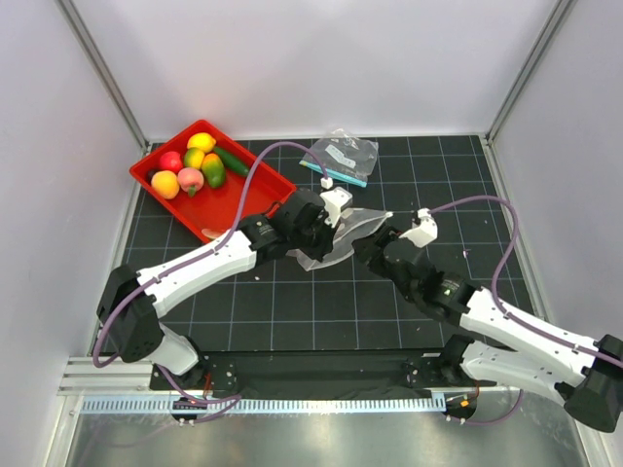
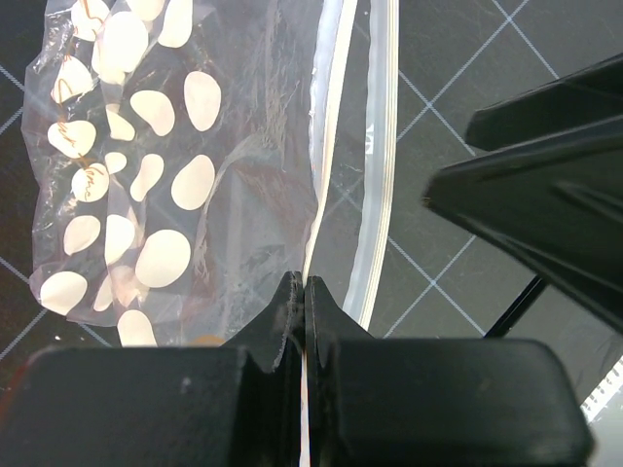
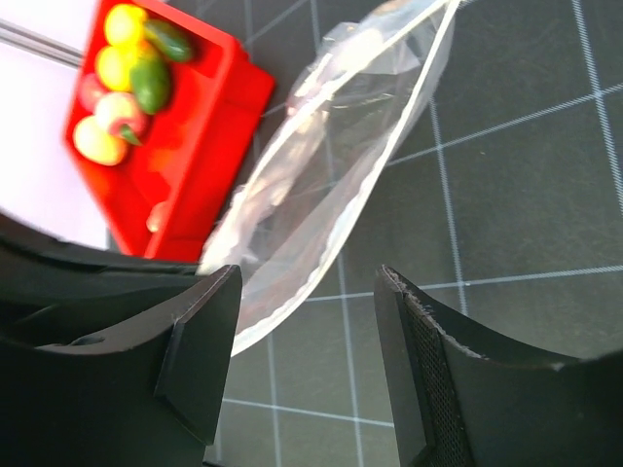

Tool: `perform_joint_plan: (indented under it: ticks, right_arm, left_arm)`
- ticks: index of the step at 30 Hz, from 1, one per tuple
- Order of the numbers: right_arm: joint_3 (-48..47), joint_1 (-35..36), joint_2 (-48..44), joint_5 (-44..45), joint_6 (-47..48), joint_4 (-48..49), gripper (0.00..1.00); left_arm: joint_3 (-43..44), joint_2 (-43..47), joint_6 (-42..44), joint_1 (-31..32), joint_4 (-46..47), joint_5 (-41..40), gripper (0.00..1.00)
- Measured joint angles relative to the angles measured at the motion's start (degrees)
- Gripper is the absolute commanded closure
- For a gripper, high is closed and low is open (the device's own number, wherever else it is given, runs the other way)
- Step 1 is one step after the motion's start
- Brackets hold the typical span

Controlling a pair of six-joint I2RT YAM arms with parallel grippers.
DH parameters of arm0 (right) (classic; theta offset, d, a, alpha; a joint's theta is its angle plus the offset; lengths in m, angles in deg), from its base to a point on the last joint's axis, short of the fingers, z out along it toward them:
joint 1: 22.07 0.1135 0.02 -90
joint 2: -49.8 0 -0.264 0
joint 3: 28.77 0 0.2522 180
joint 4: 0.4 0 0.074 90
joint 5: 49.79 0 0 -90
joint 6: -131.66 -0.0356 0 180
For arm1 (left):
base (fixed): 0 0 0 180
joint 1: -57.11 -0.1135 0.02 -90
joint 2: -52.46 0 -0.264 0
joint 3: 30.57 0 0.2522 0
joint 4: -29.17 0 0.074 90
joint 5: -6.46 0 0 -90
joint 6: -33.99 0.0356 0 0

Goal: Place the food in the zip-top bag and seal the zipper
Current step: Pick up the zipper food storage bag at the corner of the board, then open the zipper of the food storage bag at the center of the board.

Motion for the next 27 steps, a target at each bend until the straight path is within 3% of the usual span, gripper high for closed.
perform_joint_plan:
  ticks: [11,19,27]
  right_arm:
    - [0.0,-0.2,7.5,2.7,0.0,1.0,0.4]
    - [-0.2,-4.1,11.4,1.8,0.0,2.7,0.52]
    - [-0.8,-8.2,13.0,-0.7,1.9,3.3,0.99]
  left_arm:
    - [0.0,0.0,0.0,0.0,0.0,0.2,1.0]
    - [0.0,0.0,0.0,0.0,0.0,0.4,1.0]
    - [0.0,0.1,-0.2,-0.4,0.0,0.8,1.0]
